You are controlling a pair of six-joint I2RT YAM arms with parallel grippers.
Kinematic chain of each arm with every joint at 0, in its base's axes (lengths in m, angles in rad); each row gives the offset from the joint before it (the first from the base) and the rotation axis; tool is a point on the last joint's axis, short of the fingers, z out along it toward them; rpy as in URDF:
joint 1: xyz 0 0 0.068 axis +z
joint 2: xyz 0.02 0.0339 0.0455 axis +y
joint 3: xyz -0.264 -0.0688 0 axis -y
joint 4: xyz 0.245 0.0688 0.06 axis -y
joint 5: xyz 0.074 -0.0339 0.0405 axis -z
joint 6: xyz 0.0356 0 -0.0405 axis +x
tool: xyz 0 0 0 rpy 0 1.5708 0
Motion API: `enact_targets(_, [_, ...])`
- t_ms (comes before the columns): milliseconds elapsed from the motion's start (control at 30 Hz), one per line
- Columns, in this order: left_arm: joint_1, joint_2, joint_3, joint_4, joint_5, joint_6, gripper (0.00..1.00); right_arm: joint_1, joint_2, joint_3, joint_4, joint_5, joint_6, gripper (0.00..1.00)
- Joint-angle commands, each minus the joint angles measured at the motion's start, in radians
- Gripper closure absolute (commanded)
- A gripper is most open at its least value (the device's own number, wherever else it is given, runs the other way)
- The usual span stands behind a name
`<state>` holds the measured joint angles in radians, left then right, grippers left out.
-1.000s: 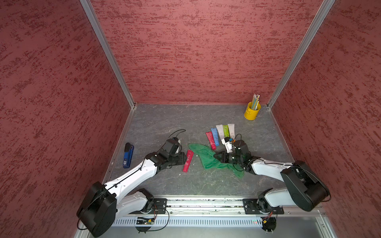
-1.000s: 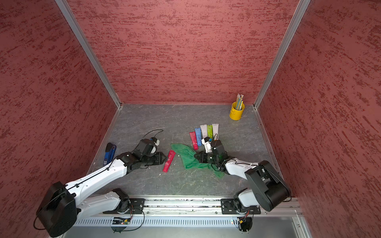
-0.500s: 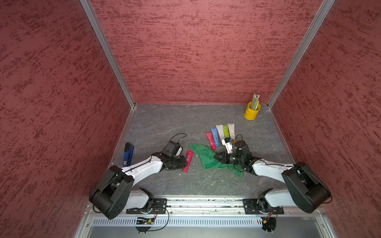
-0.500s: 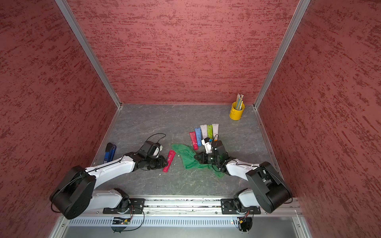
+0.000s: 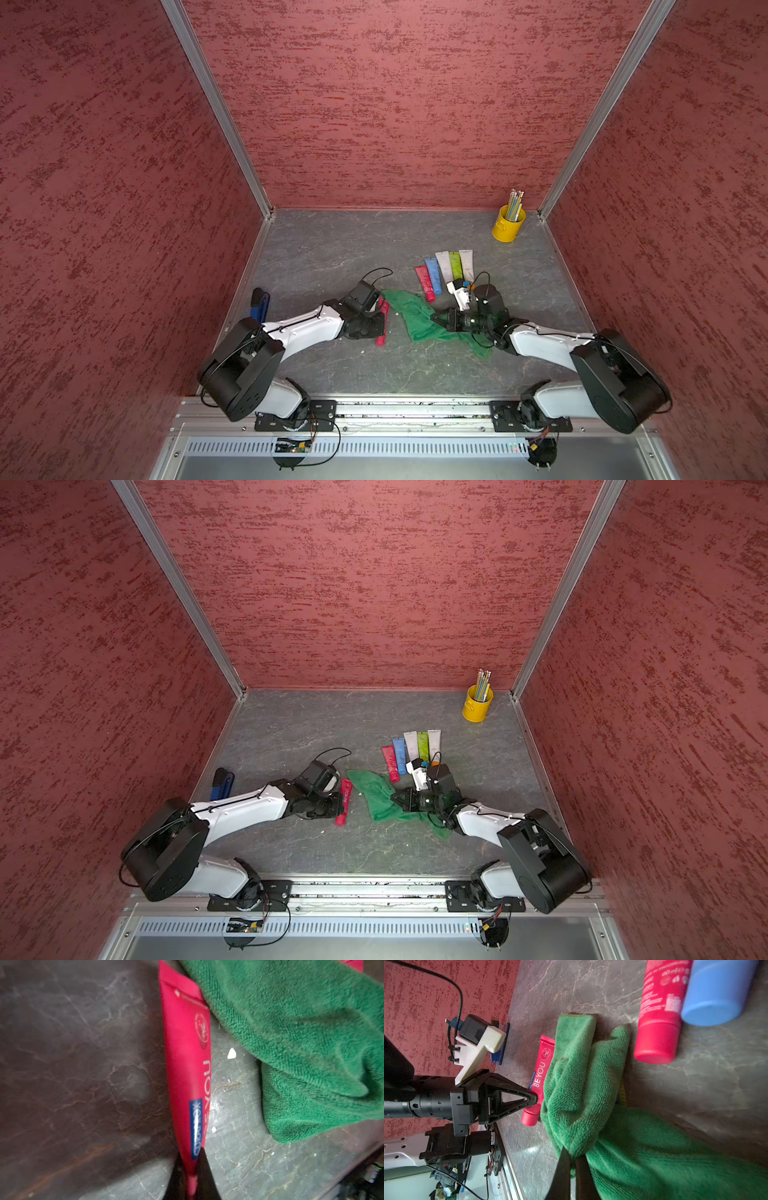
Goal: Wipe the surface of the toothpaste tube
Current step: Adjust the toothpaste at the center of the board.
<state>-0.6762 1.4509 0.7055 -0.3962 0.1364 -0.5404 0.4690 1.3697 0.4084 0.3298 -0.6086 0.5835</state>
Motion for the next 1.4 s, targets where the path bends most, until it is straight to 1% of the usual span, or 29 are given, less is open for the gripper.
enact_targets(0, [-0.039, 0.02, 0.042, -0.141, -0.181, 0.003, 1.0, -0.007, -0.031, -0.015, 0.02, -0.023, -0.011, 1.0])
enact_targets(100, [-0.052, 0.01, 0.101, -0.271, -0.32, 0.015, 1.0, -0.008, -0.04, -0.017, 0.01, -0.012, -0.016, 1.0])
enact_targets(200, [-0.055, 0.032, 0.168, -0.399, -0.457, 0.024, 1.0, -0.007, -0.048, -0.016, -0.01, 0.004, -0.026, 1.0])
enact_targets(300, [-0.064, 0.094, 0.242, -0.502, -0.575, 0.026, 1.0, -0.007, -0.053, -0.014, -0.019, 0.013, -0.033, 1.0])
enact_targets(400, [-0.088, 0.198, 0.329, -0.61, -0.688, 0.003, 0.99, -0.008, -0.059, -0.017, -0.024, 0.019, -0.034, 1.0])
enact_targets(533, [-0.149, 0.38, 0.463, -0.73, -0.765, -0.031, 0.97, -0.008, -0.067, -0.023, -0.023, 0.023, -0.031, 1.0])
enact_targets(600, [-0.186, 0.457, 0.524, -0.769, -0.779, -0.045, 0.93, -0.007, -0.066, -0.023, -0.022, 0.023, -0.031, 1.0])
enact_targets(633, [-0.205, 0.49, 0.549, -0.78, -0.782, -0.051, 0.88, -0.007, -0.065, -0.023, -0.02, 0.021, -0.03, 1.0])
enact_targets(700, [-0.237, 0.526, 0.586, -0.785, -0.776, -0.059, 0.81, -0.007, -0.066, -0.023, -0.013, 0.013, -0.024, 1.0])
enact_targets(767, [-0.266, 0.53, 0.602, -0.768, -0.762, -0.06, 0.72, -0.007, -0.063, -0.019, -0.013, 0.01, -0.025, 1.0])
enact_targets(867, [-0.288, 0.467, 0.587, -0.737, -0.759, -0.064, 0.59, -0.007, -0.06, -0.014, -0.017, 0.01, -0.028, 1.0])
enact_targets(933, [-0.287, 0.37, 0.541, -0.689, -0.753, -0.06, 0.56, -0.008, -0.058, -0.013, -0.018, 0.008, -0.029, 1.0])
enact_targets(1000, [-0.275, 0.242, 0.472, -0.621, -0.722, -0.045, 0.5, -0.007, -0.059, -0.013, -0.018, 0.008, -0.028, 1.0])
enact_targets(1100, [-0.225, 0.034, 0.325, -0.468, -0.597, -0.002, 0.38, -0.008, -0.061, -0.005, -0.021, 0.018, -0.027, 1.0])
enact_targets(1133, [-0.194, -0.024, 0.27, -0.418, -0.537, 0.008, 0.31, -0.008, -0.064, -0.001, -0.021, 0.022, -0.024, 1.0])
enact_targets(1167, [-0.16, -0.07, 0.216, -0.367, -0.461, 0.02, 0.25, -0.008, -0.07, 0.003, -0.021, 0.03, -0.02, 1.0])
enact_targets(1233, [-0.095, -0.127, 0.123, -0.28, -0.322, 0.031, 0.24, -0.01, -0.083, 0.014, -0.027, 0.042, -0.013, 1.0])
enact_targets(1267, [-0.071, -0.145, 0.082, -0.241, -0.274, 0.034, 0.24, -0.012, -0.095, 0.02, -0.032, 0.048, -0.01, 1.0])
enact_targets(1367, [-0.053, -0.143, 0.036, -0.21, -0.254, 0.036, 0.26, -0.021, -0.131, 0.046, -0.06, 0.071, -0.004, 1.0])
